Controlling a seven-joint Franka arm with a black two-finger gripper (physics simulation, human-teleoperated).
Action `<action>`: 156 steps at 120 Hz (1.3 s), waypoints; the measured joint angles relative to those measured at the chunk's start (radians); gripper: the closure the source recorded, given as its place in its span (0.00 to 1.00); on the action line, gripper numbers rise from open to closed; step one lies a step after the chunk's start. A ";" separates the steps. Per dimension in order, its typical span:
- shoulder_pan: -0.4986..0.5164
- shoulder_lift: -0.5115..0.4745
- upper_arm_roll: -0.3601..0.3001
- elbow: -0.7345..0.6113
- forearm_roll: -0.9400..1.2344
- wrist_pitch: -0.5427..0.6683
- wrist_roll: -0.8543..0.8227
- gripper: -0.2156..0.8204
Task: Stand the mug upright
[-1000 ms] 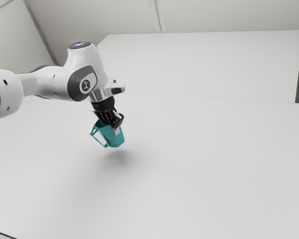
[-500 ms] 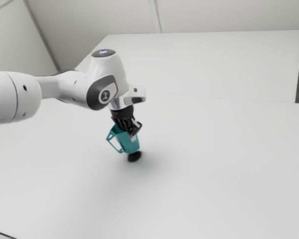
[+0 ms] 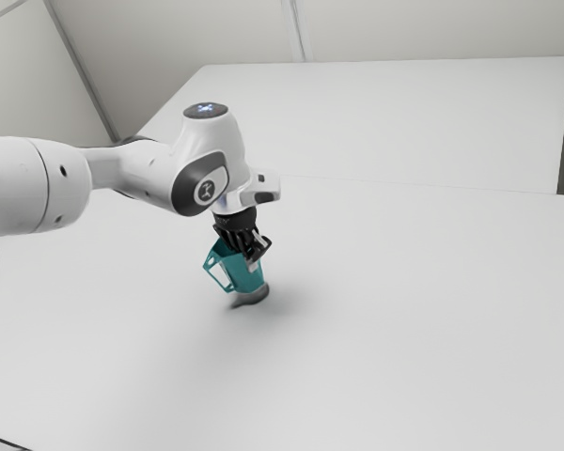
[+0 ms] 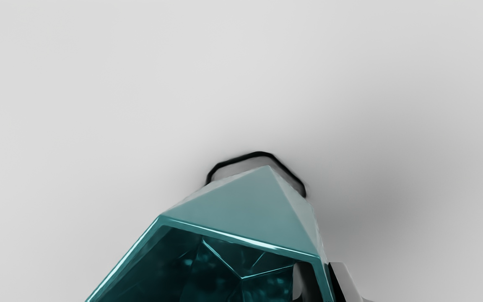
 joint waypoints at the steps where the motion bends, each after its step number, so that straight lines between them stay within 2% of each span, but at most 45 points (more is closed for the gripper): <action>1: 0.000 0.000 0.000 0.000 0.001 0.000 0.000 0.96; 56: -0.002 0.026 0.000 0.003 0.022 0.011 -0.015 0.96; 78: -0.002 0.028 0.000 0.003 0.027 0.017 -0.010 0.58; 95: -0.002 0.028 0.000 0.003 0.028 0.019 -0.007 0.40; 108: -0.005 0.015 0.000 0.006 0.028 0.017 -0.004 0.32; 124: -0.006 -0.055 -0.012 0.032 0.024 -0.014 -0.002 0.27; 156: -0.021 -0.114 -0.018 0.300 0.002 -0.262 -0.034 0.23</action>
